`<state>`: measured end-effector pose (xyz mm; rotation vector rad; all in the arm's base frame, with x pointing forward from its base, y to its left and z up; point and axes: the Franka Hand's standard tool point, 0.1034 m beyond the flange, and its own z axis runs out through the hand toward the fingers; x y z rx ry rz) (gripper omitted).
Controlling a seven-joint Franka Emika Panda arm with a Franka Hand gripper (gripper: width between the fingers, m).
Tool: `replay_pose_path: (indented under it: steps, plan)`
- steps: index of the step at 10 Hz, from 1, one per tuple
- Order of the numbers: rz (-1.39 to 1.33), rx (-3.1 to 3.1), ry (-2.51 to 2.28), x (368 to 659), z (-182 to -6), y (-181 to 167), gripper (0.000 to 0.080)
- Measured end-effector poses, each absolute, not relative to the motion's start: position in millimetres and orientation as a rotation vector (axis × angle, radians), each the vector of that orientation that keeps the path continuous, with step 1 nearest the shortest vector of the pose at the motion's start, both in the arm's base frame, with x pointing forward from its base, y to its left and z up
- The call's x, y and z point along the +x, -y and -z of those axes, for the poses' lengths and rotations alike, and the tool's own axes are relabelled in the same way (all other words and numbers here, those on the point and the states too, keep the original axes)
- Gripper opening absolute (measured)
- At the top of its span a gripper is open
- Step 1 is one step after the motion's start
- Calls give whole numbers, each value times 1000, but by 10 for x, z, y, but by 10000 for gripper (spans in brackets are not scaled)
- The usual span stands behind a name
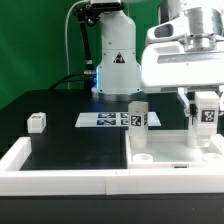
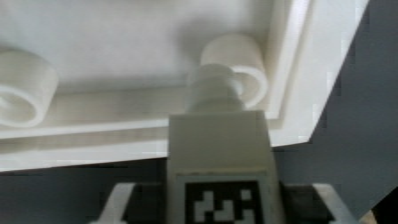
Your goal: Assemble square table
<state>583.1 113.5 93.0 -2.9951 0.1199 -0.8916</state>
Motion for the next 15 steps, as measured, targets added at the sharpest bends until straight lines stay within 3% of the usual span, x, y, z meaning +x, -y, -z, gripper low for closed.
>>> replay_pose_path:
  steps: [5,15]
  plan:
    - [915,-2998,-97,5991,-853,-1145,287]
    - [921,-3009,-60,5973,-731,-1199,287]
